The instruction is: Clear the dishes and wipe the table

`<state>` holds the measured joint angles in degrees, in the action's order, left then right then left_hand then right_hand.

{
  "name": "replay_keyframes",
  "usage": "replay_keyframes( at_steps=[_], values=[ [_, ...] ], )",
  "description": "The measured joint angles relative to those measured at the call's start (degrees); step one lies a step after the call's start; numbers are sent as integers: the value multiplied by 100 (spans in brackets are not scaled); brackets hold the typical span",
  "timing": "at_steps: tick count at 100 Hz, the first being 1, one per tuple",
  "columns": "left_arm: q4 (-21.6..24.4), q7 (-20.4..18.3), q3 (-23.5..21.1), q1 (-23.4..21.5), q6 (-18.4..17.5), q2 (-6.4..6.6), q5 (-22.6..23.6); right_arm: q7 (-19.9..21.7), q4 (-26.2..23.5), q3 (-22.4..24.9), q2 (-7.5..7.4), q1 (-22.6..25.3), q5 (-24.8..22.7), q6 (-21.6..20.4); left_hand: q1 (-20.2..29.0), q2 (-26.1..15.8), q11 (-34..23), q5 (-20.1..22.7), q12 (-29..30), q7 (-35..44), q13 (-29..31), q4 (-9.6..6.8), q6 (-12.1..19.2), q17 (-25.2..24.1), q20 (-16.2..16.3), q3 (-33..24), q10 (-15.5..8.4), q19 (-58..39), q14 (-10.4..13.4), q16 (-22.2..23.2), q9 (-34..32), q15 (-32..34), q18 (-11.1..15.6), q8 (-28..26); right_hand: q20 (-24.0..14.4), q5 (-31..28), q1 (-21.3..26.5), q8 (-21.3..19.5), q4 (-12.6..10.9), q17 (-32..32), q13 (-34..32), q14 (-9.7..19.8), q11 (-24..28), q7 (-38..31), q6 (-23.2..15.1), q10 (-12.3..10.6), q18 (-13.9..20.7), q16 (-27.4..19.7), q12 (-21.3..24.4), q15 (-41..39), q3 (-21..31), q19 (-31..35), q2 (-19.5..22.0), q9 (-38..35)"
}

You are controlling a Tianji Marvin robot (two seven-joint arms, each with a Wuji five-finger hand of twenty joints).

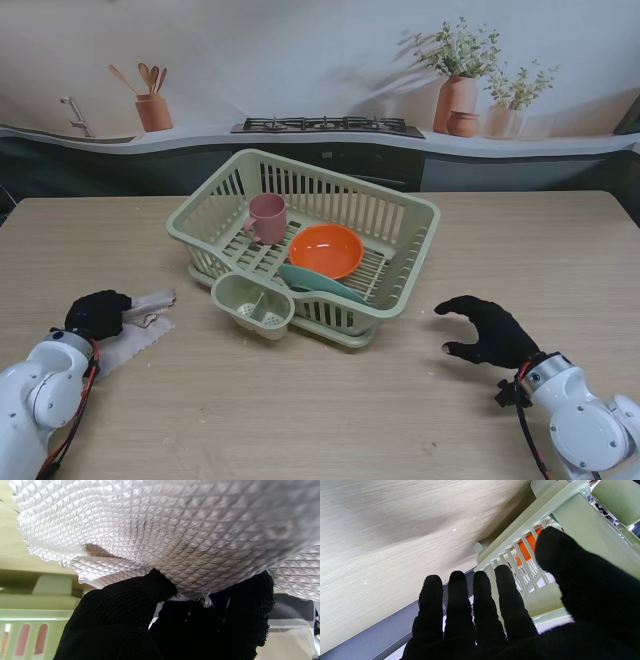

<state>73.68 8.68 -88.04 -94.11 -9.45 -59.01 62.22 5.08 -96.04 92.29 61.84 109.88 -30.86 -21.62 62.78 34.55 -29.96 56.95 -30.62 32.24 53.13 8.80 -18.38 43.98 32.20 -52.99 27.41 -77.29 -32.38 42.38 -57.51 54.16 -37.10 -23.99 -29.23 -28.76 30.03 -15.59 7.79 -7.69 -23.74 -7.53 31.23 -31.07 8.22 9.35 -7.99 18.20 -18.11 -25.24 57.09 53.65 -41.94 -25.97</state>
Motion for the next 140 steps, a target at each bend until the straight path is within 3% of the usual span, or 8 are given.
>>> replay_keyframes(
  at_steps=[27,49,65,101,111,124,140],
  values=[
    [659,136,-552,-938,0,-68,75,-17,10,-26,1,3,-3,18,0,-7,0,0,0,0,0,0,-11,-1,29,0,0,-1,0,1,-2,0,0,0,4,0,0,9,0,0,0,0,0,-8,0,-1,0,0,58,0,-1,0,0,0],
    [601,321,-545,-973,-24,-59,168,7,11,-67,1,-5,-7,64,0,-9,-1,0,0,115,0,-14,-109,-2,33,-31,0,-1,-2,1,-3,0,0,-108,8,0,0,24,0,0,0,0,0,-10,0,-1,0,0,58,0,-1,0,0,0],
    [45,479,-156,-377,-24,7,108,18,15,-70,-2,-7,-23,70,66,11,-13,-12,0,166,0,-32,-469,-2,76,-160,0,-3,-18,1,-4,47,-5,-202,13,0,0,62,0,0,0,0,0,-12,0,-1,0,0,58,0,-2,0,0,0],
    [-1621,528,999,1470,-151,138,-221,-6,7,-68,-2,7,-118,120,66,11,-17,-13,0,152,0,-32,-472,-2,78,-168,0,-54,-24,1,-4,53,-13,-201,38,0,0,66,0,11,0,0,0,-17,0,-1,0,0,59,0,-60,-1,0,0],
    [-2006,505,1313,1911,-146,146,-286,-10,6,-66,-2,10,-140,120,65,11,-17,-12,0,96,0,-28,-254,-2,78,-71,0,-55,-24,1,-4,53,-14,-115,39,0,0,67,0,11,0,0,0,-19,0,-1,0,0,59,0,-60,-1,0,0],
    [-2148,388,1514,2143,-112,147,-415,-18,3,-64,0,21,-144,120,62,11,-18,-7,0,89,0,-15,-194,-2,78,-52,0,-55,-24,2,-4,53,-14,-45,39,0,0,68,0,11,0,0,0,-20,0,-1,0,0,59,0,-60,-1,0,0],
    [-2003,270,1432,2056,-13,124,-469,-25,-5,-56,1,40,-137,128,61,11,-18,-6,0,72,0,-9,-118,-2,79,-12,0,-55,-24,2,-4,53,-14,10,39,0,0,68,0,11,0,0,0,-20,0,-1,0,-1,59,0,-60,-1,0,0]
  ],
)
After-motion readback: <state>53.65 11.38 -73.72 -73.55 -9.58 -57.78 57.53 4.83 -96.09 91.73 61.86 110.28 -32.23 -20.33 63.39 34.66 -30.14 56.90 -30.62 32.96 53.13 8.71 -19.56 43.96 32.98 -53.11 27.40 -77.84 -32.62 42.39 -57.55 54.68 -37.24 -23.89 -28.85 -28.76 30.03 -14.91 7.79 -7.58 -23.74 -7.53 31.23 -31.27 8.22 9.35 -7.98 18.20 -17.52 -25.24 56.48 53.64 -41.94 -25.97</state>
